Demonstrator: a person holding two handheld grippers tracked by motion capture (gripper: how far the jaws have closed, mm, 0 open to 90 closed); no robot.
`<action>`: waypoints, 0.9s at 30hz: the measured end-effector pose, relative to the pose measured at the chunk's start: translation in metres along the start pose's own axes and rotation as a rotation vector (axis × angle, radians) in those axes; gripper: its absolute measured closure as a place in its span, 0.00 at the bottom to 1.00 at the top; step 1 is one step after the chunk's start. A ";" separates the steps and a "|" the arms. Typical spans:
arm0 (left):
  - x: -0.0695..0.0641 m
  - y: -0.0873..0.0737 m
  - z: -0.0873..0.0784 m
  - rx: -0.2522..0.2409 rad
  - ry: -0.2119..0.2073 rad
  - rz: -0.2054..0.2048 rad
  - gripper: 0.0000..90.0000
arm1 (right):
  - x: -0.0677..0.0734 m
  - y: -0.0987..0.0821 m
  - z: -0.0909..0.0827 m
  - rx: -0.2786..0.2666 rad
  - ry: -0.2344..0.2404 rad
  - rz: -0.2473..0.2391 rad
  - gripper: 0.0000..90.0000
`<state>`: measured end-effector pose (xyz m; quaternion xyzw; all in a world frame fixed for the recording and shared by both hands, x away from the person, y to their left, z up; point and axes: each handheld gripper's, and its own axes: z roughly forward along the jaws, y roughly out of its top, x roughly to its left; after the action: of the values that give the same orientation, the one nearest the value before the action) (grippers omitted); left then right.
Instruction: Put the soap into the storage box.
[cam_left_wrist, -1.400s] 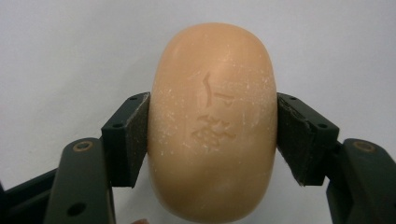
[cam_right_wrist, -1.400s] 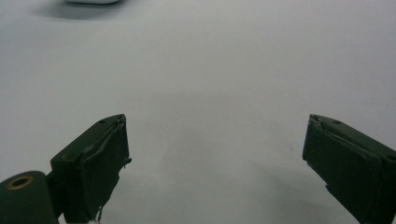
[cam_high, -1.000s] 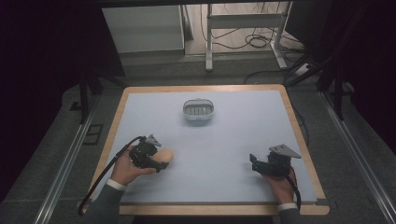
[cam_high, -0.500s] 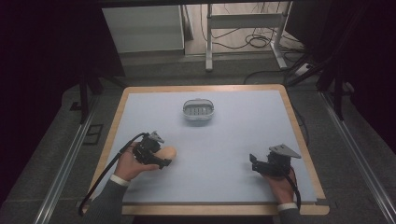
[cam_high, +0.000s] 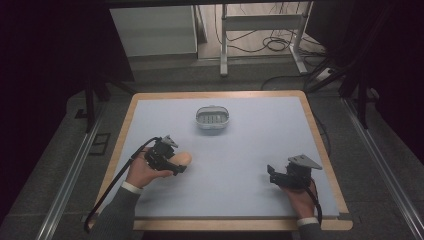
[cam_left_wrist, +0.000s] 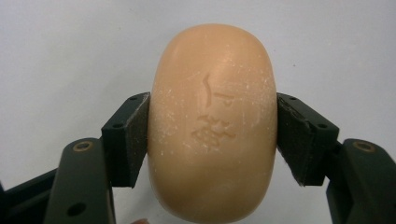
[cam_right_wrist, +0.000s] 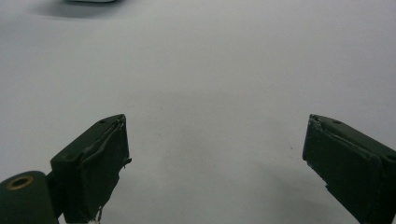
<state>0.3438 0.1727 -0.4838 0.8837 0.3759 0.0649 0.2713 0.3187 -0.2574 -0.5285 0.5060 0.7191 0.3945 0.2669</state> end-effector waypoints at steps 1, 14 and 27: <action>0.001 0.000 0.000 0.002 0.006 -0.001 0.36 | 0.000 0.000 0.000 -0.001 0.000 -0.001 0.08; 0.003 0.014 -0.001 -0.018 0.012 0.005 0.36 | 0.000 0.000 0.000 0.001 -0.003 0.000 0.08; 0.004 0.024 -0.004 -0.028 0.019 0.009 0.36 | 0.000 0.000 0.001 0.006 -0.004 0.003 0.08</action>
<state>0.3605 0.1637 -0.4682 0.8809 0.3734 0.0796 0.2798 0.3195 -0.2573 -0.5287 0.5087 0.7191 0.3917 0.2660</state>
